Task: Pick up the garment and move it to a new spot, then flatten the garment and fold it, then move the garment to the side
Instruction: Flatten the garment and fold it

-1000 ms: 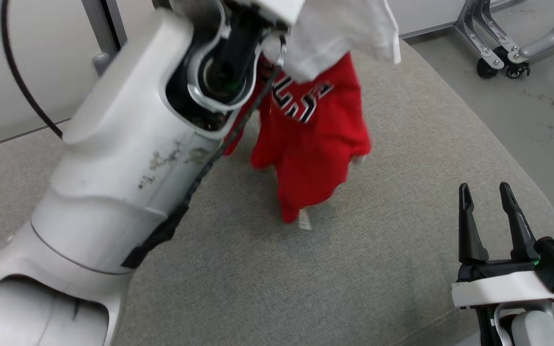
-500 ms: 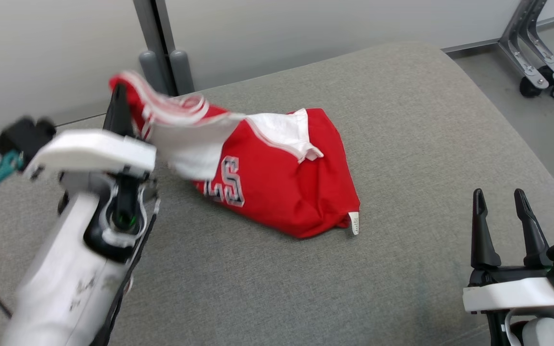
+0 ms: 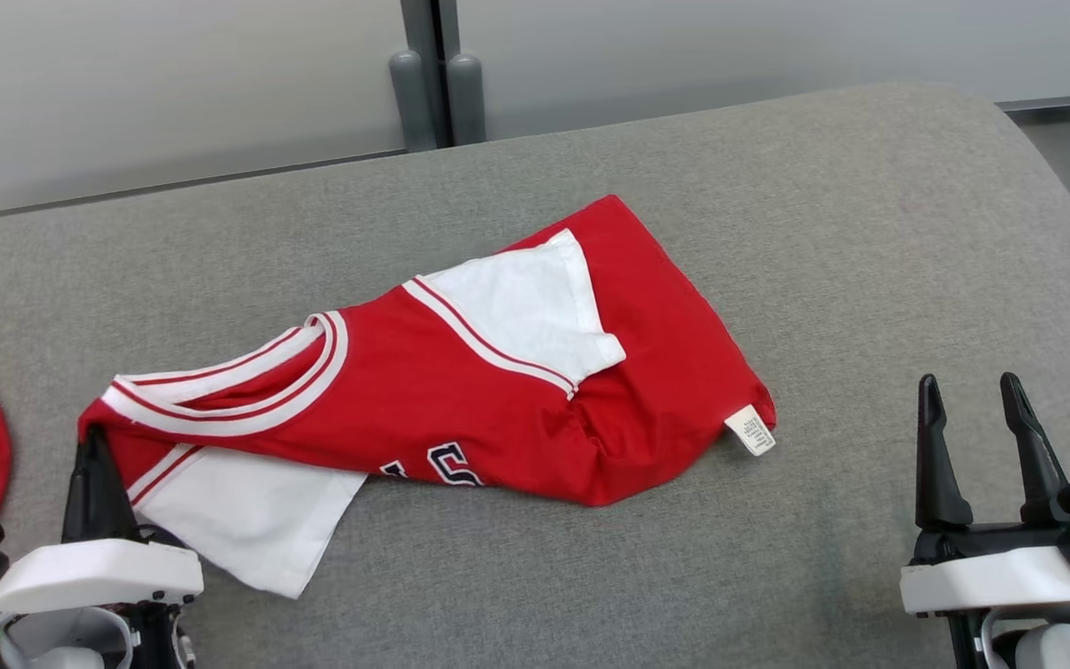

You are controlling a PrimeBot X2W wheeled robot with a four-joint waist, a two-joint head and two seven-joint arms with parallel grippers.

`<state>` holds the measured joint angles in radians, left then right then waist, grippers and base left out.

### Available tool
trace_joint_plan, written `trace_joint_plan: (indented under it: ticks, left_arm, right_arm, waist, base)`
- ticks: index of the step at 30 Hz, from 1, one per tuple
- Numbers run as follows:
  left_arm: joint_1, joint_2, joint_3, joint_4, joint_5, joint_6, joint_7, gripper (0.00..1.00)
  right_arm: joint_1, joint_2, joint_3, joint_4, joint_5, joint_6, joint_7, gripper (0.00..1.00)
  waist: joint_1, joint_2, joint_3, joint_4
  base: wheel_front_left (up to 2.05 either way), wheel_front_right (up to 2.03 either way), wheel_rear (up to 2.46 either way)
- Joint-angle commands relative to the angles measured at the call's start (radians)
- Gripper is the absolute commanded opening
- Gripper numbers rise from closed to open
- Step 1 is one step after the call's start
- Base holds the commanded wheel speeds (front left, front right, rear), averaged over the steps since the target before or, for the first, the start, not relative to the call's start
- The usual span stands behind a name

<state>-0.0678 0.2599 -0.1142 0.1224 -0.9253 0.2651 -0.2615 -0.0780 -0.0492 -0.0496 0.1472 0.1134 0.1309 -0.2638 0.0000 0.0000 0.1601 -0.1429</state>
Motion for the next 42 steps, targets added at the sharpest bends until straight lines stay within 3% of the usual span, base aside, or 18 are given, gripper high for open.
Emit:
trace_joint_plan:
  ticks: [1, 3, 4, 5, 10, 14, 18, 20, 24, 27, 33, 42]
  left_arm:
    - [0.002, 0.006, 0.016, -0.005, 0.030, 0.004, -0.005, 0.00]
    - [0.020, -0.013, 0.030, -0.001, 0.096, 0.008, -0.005, 0.02]
    - [0.023, -0.013, 0.037, 0.002, 0.137, 0.013, -0.005, 0.38]
    - [0.023, -0.009, 0.043, 0.004, 0.175, 0.021, -0.005, 1.00]
    - [0.026, 0.027, 0.073, -0.047, 0.426, 0.083, -0.005, 1.00]
    - [-0.027, 0.086, -0.014, -0.118, 0.651, 0.113, -0.004, 1.00]
    - [-0.175, 0.095, -0.182, -0.095, 0.753, 0.008, 0.045, 1.00]
    - [-0.275, 0.054, -0.267, -0.047, 0.785, -0.041, 0.098, 1.00]
    - [-0.491, -0.016, -0.402, 0.159, 0.846, -0.143, 0.187, 1.00]
    - [-0.640, -0.073, -0.468, 0.341, 0.891, -0.195, 0.213, 1.00]
    - [-0.849, -0.145, -0.555, 0.637, 0.956, -0.263, 0.190, 1.00]
    - [-1.002, -0.195, -0.650, 0.913, 1.017, -0.276, 0.117, 1.00]
  right_arm:
    - [0.007, -0.002, 0.003, -0.004, -0.005, 0.000, -0.001, 1.00]
    - [0.004, -0.002, 0.009, -0.003, -0.012, 0.000, -0.001, 1.00]
    - [0.003, -0.003, 0.011, -0.002, -0.013, 0.000, -0.001, 1.00]
    - [0.002, -0.003, 0.013, -0.002, -0.013, 0.000, -0.001, 1.00]
    - [0.001, -0.003, 0.018, -0.003, -0.020, 0.000, -0.001, 1.00]
    - [0.010, -0.002, 0.017, 0.002, -0.022, 0.000, -0.001, 1.00]
    - [0.001, -0.002, 0.026, 0.005, -0.028, 0.000, -0.001, 1.00]
    - [-0.015, -0.002, 0.035, 0.004, -0.028, 0.000, -0.001, 1.00]
    - [-0.055, -0.002, 0.062, -0.001, -0.027, 0.000, -0.001, 1.00]
    - [-0.083, -0.003, 0.075, -0.008, -0.024, 0.000, -0.001, 1.00]
    - [-0.116, -0.002, 0.072, -0.013, -0.021, 0.000, -0.001, 1.00]
    - [-0.144, -0.002, 0.077, -0.014, -0.009, 0.000, -0.001, 1.00]
  waist:
    - [0.0000, 0.0000, 0.002, 0.014]
    - [0.0000, 0.0000, 0.001, 0.020]
    - [0.0000, 0.0000, 0.000, 0.021]
    - [0.0000, 0.0000, 0.000, 0.021]
    - [0.0000, 0.0000, 0.002, 0.010]
    - [0.0000, 0.0000, 0.011, 0.005]
    - [0.0000, 0.0000, 0.032, 0.004]
    - [0.0000, 0.0000, 0.049, -0.001]
    - [0.0000, 0.0000, 0.100, -0.020]
    - [0.0000, 0.0000, 0.146, -0.043]
    - [0.0000, 0.0000, 0.229, -0.076]
    - [0.0000, 0.0000, 0.277, -0.103]
  base:
    - [0.00, 0.00, 0.00]
    - [0.00, 0.00, 0.00]
    - [0.00, 0.00, 0.00]
    - [0.00, 0.00, 0.00]
    - [0.00, 0.00, 0.00]
    - [0.00, 0.00, 0.00]
    - [0.00, 0.00, 0.00]
    - [0.00, 0.00, 0.00]
    - [0.00, 0.00, 0.00]
    - [0.00, 0.00, 0.00]
    - [0.00, 0.00, 0.00]
    - [0.00, 0.00, 0.00]
